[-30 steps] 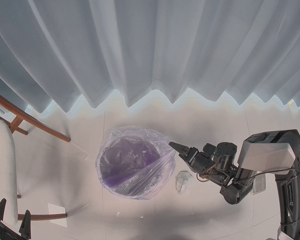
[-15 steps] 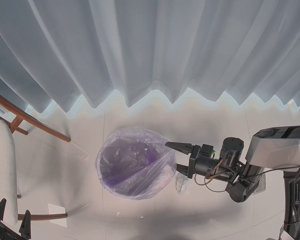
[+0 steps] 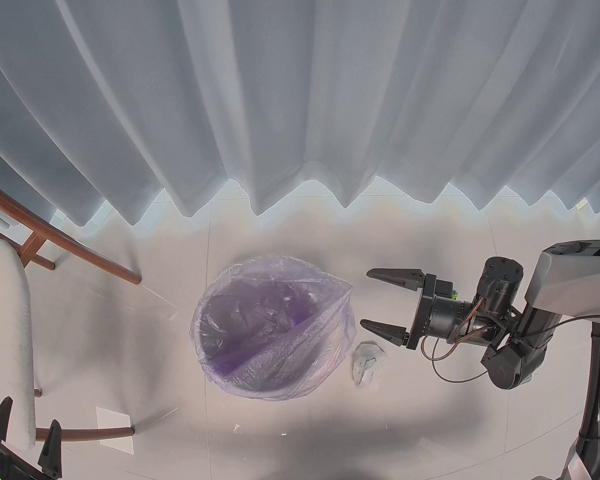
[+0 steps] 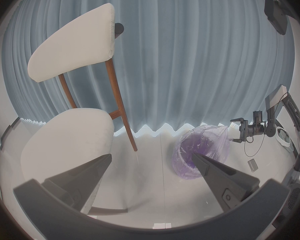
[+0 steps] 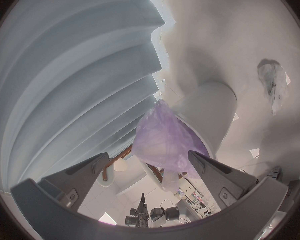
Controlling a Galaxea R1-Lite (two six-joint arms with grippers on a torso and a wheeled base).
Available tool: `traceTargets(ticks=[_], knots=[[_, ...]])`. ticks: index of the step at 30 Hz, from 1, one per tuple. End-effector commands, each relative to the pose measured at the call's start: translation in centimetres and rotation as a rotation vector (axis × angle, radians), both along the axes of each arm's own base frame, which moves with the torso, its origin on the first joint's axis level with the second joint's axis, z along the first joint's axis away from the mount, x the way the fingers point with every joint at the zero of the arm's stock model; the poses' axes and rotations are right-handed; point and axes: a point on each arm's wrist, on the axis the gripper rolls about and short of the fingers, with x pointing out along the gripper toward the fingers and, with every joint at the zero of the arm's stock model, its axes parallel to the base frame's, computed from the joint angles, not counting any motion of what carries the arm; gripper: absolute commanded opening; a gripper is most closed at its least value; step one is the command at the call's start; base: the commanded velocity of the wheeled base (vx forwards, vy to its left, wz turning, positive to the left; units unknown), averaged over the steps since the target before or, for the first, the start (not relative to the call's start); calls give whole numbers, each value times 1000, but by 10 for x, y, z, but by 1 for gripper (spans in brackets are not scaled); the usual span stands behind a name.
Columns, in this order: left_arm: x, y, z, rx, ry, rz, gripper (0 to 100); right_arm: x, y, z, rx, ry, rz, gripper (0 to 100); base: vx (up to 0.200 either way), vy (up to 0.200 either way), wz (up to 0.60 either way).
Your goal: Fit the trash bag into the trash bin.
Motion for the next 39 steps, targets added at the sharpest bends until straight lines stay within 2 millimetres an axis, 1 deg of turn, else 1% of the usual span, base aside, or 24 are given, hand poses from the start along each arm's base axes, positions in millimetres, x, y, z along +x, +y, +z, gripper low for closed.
traceTargets(ticks=[1, 4, 5, 7, 9, 12, 14, 16, 17, 18, 19, 20, 21, 22, 23, 24, 25, 28, 30, 31, 32, 35, 37, 39], knots=[[0, 0, -5, 1, 2, 0, 100, 0, -1, 0, -3, -25, -1, 100, 0, 0, 0], [0, 0, -5, 0, 1, 0, 100, -4, -2, 2, -61, -157, -1, 100, 0, 0, 0], [0, 0, -5, 0, 1, 0, 100, -4, -2, 2, -61, -157, -1, 100, 0, 0, 0], [0, 0, -5, 1, 1, 0, 100, -13, -6, 1, -163, -322, -22, 100, 0, 0, 0], [0, 0, -5, 1, 2, 0, 100, -15, -7, -2, -208, -368, -54, 100, 0, 0, 0], [0, 0, -5, 1, 2, 0, 100, -20, 1, -7, -313, -437, -167, 100, 0, 0, 0], [0, 0, -5, 1, 1, 0, 100, -19, 6, -10, -357, -477, -203, 100, 0, 0, 0], [0, 0, -5, 0, 1, 0, 100, -12, 14, -21, -470, -557, -292, 100, 0, 0, 0], [0, 0, -5, 0, 2, 0, 100, -10, 15, -22, -484, -569, -304, 100, 0, 0, 0], [0, 0, -5, 1, 2, 0, 100, 1, 23, -27, -553, -638, -380, 100, 0, 0, 0], [0, 0, -5, 1, 2, 0, 100, 1, 23, -27, -553, -638, -380, 100, 0, 0, 0], [0, 0, -5, 0, 2, 0, 100, 16, 35, -34, -627, -696, -481, 100, 0, 0, 0], [0, 0, -5, 0, 2, 0, 100, 21, 41, -38, -652, -713, -513, 100, 0, 0, 0], [0, 0, -5, 0, 2, 0, 100, 22, 42, -39, -657, -716, -517, 100, 0, 0, 0], [0, 0, -5, 0, 2, 0, 100, 30, 54, -46, -700, -748, -546, 100, 0, 0, 0], [0, 0, -5, 0, 2, 0, 100, 32, 55, -47, -704, -751, -550, 100, 0, 0, 0], [0, 0, -5, -2, 2, 0, 100, 36, 62, -51, -715, -762, -548, 100, 0, 0, 0], [0, 0, -5, -8, 1, 2, 100, 40, 65, -54, -713, -768, -549, 100, 0, 0, 0], [0, 0, -5, -8, 2, 2, 100, 46, 67, -71, -757, -754, -527, 100, 0, 0, 0], [0, 0, -5, -8, 1, 2, 100, 47, 68, -73, -765, -753, -522, 100, 0, 0, 0], [0, 0, -5, -8, 2, 2, 100, 49, 68, -86, -803, -750, -504, 100, 0, 0, 0], [0, 0, -5, -8, 2, 2, 100, 52, 67, -105, -840, -750, -484, 100, 0, 0, 0], [0, 0, -5, -10, 2, 3, 100, 54, 68, -112, -851, -757, -482, 100, 0, 0, 0], [0, 0, -5, -10, 1, 2, 100, 57, 69, -113, -851, -759, -485, 100, 0, 0, 0]])
